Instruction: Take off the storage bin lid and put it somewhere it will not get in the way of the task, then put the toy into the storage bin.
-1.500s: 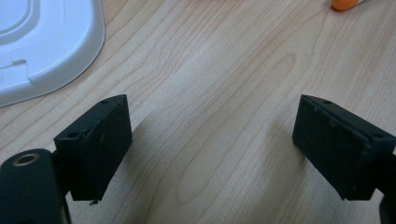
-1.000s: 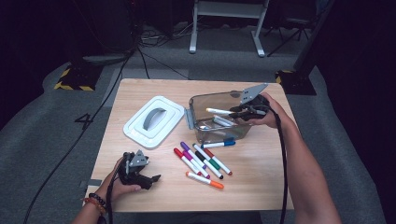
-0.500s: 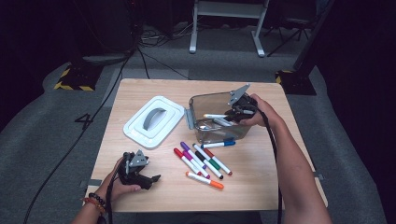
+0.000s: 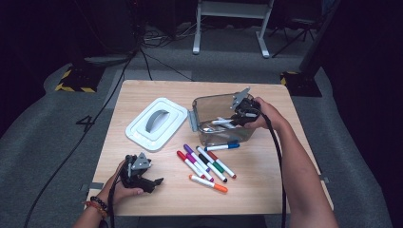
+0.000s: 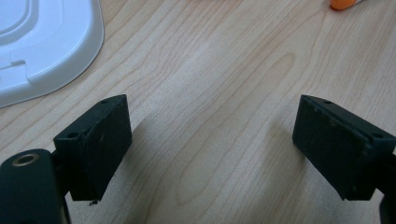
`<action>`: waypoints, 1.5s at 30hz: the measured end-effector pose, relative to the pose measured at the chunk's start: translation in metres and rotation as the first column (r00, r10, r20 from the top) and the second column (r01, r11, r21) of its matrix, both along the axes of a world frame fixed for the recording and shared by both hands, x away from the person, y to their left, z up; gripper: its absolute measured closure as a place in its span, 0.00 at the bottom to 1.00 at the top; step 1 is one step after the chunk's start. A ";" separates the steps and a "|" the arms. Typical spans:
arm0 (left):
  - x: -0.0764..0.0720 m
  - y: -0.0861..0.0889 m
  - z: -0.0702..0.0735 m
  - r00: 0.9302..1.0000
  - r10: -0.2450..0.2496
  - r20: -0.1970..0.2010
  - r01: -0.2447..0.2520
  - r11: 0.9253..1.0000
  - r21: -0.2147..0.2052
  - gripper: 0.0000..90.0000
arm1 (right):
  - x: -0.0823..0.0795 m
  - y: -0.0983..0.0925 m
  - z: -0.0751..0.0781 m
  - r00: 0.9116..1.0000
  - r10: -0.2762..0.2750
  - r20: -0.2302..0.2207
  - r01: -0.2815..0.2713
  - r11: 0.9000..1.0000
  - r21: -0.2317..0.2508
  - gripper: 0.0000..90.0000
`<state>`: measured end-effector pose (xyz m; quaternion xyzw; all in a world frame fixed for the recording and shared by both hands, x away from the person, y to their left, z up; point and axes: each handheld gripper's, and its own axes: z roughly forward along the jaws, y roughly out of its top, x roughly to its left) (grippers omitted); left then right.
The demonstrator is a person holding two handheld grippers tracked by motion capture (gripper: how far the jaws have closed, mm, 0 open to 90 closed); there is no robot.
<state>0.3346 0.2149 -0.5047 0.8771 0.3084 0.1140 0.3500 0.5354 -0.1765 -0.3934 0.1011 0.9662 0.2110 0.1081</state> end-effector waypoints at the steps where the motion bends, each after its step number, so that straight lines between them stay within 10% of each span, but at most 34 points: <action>1: 0.000 0.000 0.000 1.000 0.000 0.000 0.000 1.000 0.000 0.14 | 0.000 0.000 0.000 1.000 -0.001 -0.007 0.002 1.000 0.010 0.77; 14: 0.000 0.000 0.000 1.000 -0.001 0.001 0.001 1.000 -0.001 0.14 | -0.015 -0.017 0.026 0.997 -0.054 0.058 0.042 0.980 0.195 0.51; 30: 0.000 0.000 0.000 1.000 0.000 0.001 0.000 1.000 -0.001 0.14 | -0.083 -0.056 0.061 0.981 -0.117 0.154 0.049 0.922 0.384 0.47; 36: -0.001 0.000 0.000 1.000 0.000 0.002 0.000 1.000 -0.001 0.14 | -0.112 -0.069 0.056 0.978 -0.134 0.159 0.057 0.909 0.412 0.48; 45: -0.001 0.000 0.000 1.000 -0.003 0.002 0.003 1.000 -0.004 0.14 | -0.147 -0.076 0.019 0.982 -0.128 0.141 0.064 0.918 0.391 0.48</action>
